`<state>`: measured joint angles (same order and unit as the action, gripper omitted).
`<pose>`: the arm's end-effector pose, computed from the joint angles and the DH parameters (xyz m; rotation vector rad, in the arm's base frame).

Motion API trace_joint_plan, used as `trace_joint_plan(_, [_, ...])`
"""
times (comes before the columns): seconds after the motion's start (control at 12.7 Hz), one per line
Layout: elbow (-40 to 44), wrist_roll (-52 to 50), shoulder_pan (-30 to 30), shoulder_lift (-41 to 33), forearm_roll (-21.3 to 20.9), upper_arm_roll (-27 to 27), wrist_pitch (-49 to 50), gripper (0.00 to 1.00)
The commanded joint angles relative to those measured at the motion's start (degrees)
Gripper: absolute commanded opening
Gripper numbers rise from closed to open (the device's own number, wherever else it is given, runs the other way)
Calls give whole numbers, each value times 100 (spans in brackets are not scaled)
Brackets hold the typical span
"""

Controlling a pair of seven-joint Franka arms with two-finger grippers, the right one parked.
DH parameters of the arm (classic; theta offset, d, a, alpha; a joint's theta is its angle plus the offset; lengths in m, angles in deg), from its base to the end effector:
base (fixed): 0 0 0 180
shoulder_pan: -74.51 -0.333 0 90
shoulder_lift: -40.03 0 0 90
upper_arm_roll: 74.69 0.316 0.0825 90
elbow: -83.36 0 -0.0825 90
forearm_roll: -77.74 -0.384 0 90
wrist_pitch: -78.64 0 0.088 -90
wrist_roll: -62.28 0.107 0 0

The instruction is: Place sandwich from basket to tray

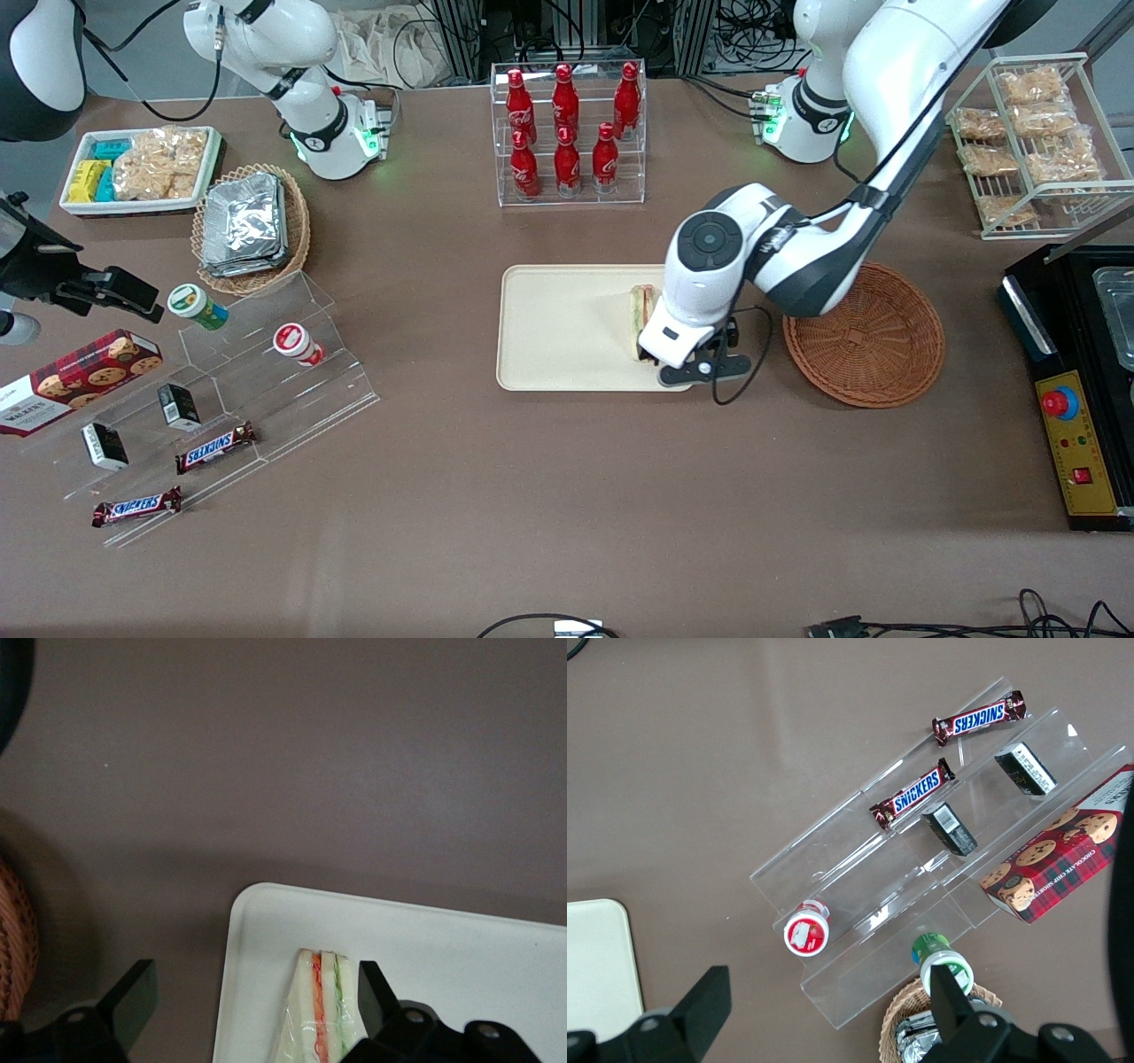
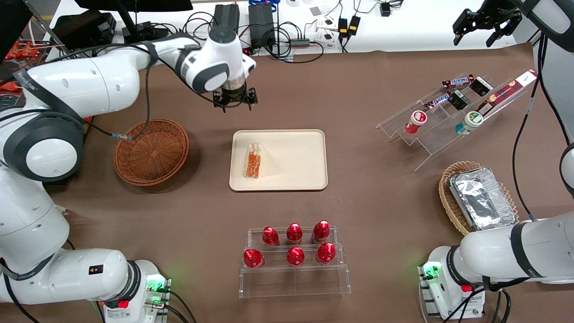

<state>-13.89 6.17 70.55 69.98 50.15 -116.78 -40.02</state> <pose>0.5655 -0.3432 0.3536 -3.0835 -0.2270 -0.0986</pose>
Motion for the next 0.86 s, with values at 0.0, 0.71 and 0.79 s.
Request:
trace_joint_plan(0.0, [275, -5, -228, -296, 184, -44, 430, 100])
trace_joint_plan(0.71, [857, 1010, -703, -954, 1148, 261, 1433, 100])
trace_joint_plan(0.79, [839, 1353, -642, -1235, 1473, 663, 1590, 100])
